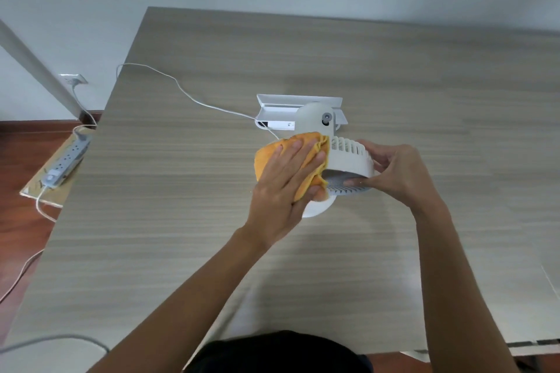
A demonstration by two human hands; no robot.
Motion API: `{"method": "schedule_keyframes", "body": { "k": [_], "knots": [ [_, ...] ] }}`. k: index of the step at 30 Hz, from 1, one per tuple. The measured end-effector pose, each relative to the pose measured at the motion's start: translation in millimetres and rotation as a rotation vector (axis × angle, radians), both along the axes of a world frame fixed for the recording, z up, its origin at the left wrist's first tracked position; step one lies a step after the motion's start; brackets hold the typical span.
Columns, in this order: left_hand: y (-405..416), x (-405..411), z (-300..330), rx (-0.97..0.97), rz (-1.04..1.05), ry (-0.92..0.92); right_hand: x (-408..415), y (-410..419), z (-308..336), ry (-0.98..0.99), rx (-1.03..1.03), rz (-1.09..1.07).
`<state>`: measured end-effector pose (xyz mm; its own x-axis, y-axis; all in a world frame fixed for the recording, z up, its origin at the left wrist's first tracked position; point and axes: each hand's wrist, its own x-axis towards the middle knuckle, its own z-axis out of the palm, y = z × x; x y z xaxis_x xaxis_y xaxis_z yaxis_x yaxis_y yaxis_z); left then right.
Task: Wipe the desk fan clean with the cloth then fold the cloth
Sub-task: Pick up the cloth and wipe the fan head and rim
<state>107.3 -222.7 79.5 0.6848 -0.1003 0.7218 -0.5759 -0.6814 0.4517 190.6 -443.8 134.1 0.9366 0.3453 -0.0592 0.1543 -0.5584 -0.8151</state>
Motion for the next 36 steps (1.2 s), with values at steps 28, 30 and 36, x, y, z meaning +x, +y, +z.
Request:
{"method": "schedule_keyframes", "body": {
  "k": [28, 30, 36],
  "knots": [
    [-14, -2, 10, 0.020, 0.118, 0.004, 8, 11, 10, -0.098, -0.117, 0.074],
    [-13, 2, 12, -0.011, 0.111, -0.008, 9, 12, 11, -0.094, -0.114, 0.078],
    [-8, 5, 14, -0.546, 0.280, 0.222, 14, 13, 17, -0.050, -0.086, 0.089]
  ]
}}
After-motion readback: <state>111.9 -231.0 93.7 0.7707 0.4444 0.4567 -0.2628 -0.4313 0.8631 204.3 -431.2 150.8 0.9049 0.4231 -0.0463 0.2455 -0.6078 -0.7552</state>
